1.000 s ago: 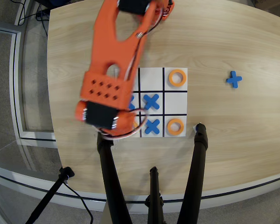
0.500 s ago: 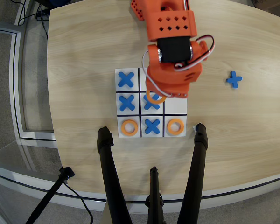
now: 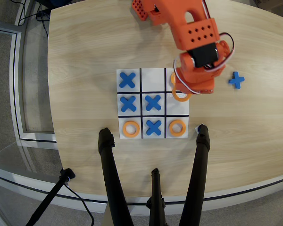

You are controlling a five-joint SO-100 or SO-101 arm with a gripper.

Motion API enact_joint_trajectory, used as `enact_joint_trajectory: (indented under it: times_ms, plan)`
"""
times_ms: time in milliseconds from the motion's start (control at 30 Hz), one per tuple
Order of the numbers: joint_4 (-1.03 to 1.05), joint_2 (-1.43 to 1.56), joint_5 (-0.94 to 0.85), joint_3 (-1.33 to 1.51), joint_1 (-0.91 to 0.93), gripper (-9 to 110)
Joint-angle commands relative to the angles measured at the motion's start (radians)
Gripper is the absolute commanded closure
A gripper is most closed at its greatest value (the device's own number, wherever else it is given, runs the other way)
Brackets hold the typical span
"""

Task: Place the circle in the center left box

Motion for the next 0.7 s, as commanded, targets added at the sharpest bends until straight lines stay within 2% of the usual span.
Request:
enact_joint_trajectory:
  times_ms: [0, 300, 667]
  plan:
    - [-0.026, -0.087, 0.006, -0.106, -0.003, 102]
    - [-0.046, -0.351, 0.020, -0.319, 0.008, 102]
    - [-0.063, -0.443, 0.011, -0.344, 0.040, 102]
